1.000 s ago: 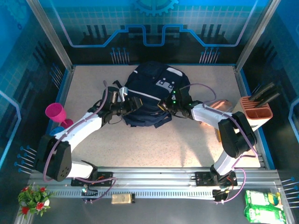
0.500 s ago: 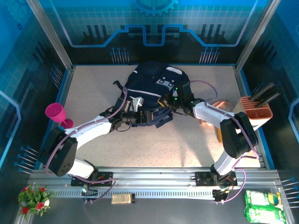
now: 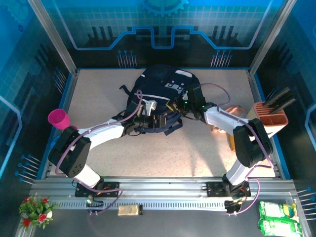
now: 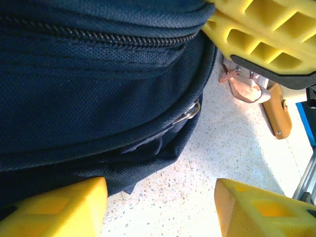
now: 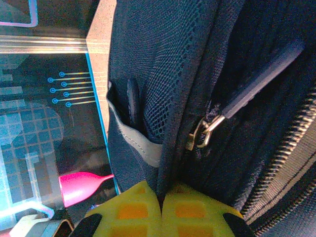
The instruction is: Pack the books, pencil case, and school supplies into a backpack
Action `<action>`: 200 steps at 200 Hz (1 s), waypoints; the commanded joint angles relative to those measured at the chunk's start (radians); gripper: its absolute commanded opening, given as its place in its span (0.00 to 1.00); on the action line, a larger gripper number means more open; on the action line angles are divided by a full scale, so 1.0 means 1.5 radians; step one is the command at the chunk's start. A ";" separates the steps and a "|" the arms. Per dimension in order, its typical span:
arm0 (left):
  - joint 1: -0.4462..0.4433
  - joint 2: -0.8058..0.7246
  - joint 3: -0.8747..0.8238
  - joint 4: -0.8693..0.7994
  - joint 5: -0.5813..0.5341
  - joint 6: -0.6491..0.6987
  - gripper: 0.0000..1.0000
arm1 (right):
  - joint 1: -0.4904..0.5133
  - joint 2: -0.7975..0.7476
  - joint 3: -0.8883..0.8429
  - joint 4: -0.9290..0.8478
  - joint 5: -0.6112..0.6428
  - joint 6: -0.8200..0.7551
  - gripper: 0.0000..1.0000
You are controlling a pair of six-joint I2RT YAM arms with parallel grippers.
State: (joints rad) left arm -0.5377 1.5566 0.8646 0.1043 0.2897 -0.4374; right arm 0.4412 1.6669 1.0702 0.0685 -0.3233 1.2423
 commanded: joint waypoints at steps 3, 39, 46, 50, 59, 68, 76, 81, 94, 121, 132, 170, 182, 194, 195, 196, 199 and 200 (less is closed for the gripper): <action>-0.004 -0.043 -0.021 0.042 -0.071 0.010 0.62 | -0.007 -0.005 0.038 0.061 -0.033 0.000 0.04; -0.004 -0.081 -0.048 0.037 -0.086 -0.001 0.63 | -0.006 -0.002 0.035 0.072 -0.031 0.004 0.04; -0.004 -0.081 -0.050 0.038 -0.084 -0.001 0.63 | -0.007 -0.002 0.033 0.075 -0.031 0.006 0.04; -0.004 -0.079 -0.050 0.039 -0.083 -0.001 0.63 | -0.007 -0.002 0.032 0.077 -0.031 0.007 0.04; -0.004 -0.070 -0.044 0.036 -0.082 -0.002 0.63 | -0.007 -0.002 0.030 0.081 -0.032 0.012 0.04; -0.004 -0.056 -0.032 0.031 -0.075 -0.002 0.63 | -0.007 -0.003 0.029 0.084 -0.032 0.012 0.04; -0.004 -0.040 -0.021 0.028 -0.064 0.000 0.63 | -0.007 -0.004 0.029 0.086 -0.031 0.013 0.04; -0.004 -0.029 -0.016 0.027 -0.059 0.001 0.63 | -0.007 -0.004 0.028 0.087 -0.029 0.014 0.04; -0.004 -0.007 -0.002 0.027 -0.047 0.000 0.63 | -0.007 -0.005 0.025 0.088 -0.031 0.018 0.04; -0.004 0.017 0.007 0.055 0.006 -0.017 0.61 | -0.007 -0.004 0.030 0.090 -0.036 0.020 0.04; -0.006 0.022 -0.001 0.087 0.029 -0.025 0.60 | -0.006 -0.002 0.032 0.090 -0.038 0.020 0.04; -0.005 0.035 -0.010 0.184 0.081 -0.056 0.52 | -0.006 0.004 0.028 0.102 -0.043 0.025 0.04; -0.005 0.041 -0.010 0.192 0.073 -0.061 0.47 | -0.006 0.006 0.025 0.104 -0.044 0.026 0.04; -0.005 0.047 -0.007 0.181 0.049 -0.062 0.42 | -0.006 0.007 0.024 0.104 -0.043 0.027 0.04; -0.005 0.048 -0.006 0.181 0.044 -0.061 0.42 | -0.006 0.008 0.024 0.104 -0.043 0.027 0.04; -0.005 0.048 -0.005 0.177 0.044 -0.061 0.41 | -0.006 0.008 0.024 0.104 -0.043 0.027 0.04; -0.005 0.050 -0.004 0.173 0.037 -0.060 0.40 | -0.006 0.008 0.023 0.104 -0.044 0.027 0.04; -0.005 0.050 -0.003 0.171 0.035 -0.060 0.39 | -0.005 0.008 0.024 0.105 -0.044 0.027 0.04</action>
State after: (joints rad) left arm -0.5396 1.6054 0.8459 0.3092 0.3492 -0.5133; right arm 0.4374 1.6760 1.0740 0.0986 -0.3458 1.2808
